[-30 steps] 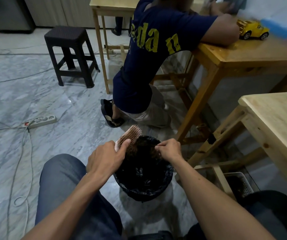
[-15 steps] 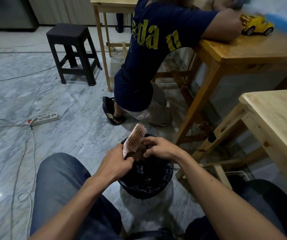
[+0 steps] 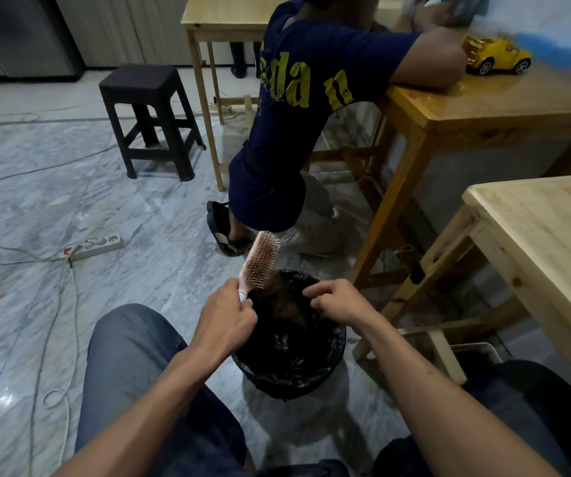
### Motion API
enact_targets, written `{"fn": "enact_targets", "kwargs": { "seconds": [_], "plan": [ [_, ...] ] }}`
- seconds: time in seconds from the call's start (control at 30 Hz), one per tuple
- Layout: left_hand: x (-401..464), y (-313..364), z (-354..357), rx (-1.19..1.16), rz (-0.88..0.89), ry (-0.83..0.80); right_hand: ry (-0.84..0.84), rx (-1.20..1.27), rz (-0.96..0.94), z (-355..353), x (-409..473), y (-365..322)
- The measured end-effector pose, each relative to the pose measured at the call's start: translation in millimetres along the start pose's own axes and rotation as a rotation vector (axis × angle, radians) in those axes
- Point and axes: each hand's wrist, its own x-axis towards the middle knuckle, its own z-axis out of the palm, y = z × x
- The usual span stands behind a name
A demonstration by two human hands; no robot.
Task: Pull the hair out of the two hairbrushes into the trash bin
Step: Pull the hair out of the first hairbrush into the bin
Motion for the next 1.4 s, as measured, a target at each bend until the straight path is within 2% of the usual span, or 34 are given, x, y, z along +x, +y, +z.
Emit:
{"fn": "enact_targets", "kwargs": {
  "seconds": [0.1, 0.2, 0.37, 0.6, 0.67, 0.77, 0.97, 1.13, 1.3, 1.4],
  "plan": [
    [-3, 3, 4, 0.098, 0.050, 0.006, -0.148, 0.192, -0.079, 0, -7, -15],
    [-6, 7, 8, 0.141, 0.077, 0.023, -0.212, 0.344, -0.122, 4, -10, -21],
    [-8, 8, 8, 0.133, 0.082, 0.043, -0.028, 0.250, -0.189, 12, -9, -17],
    [-4, 4, -8, 0.141, 0.006, 0.152, 0.166, 0.099, -0.072, 0, -11, -5],
    [-8, 4, -7, 0.145, 0.031, 0.148, 0.157, 0.036, -0.066, 1, -11, -7],
    [-11, 5, -1, 0.161, 0.068, 0.148, 0.012, -0.011, -0.092, 4, -15, -18],
    [-15, 6, 5, 0.189, 0.098, 0.123, -0.106, 0.296, -0.149, 14, -16, -34],
    [-15, 7, 3, 0.194, 0.101, 0.118, 0.014, 0.347, -0.227, 21, -12, -30],
    [-8, 1, -7, 0.150, 0.017, 0.184, 0.109, 0.264, -0.157, 12, -13, -15],
    [-8, 0, -8, 0.175, 0.023, 0.180, 0.146, 0.232, -0.117, 10, -13, -10]
  ]
}}
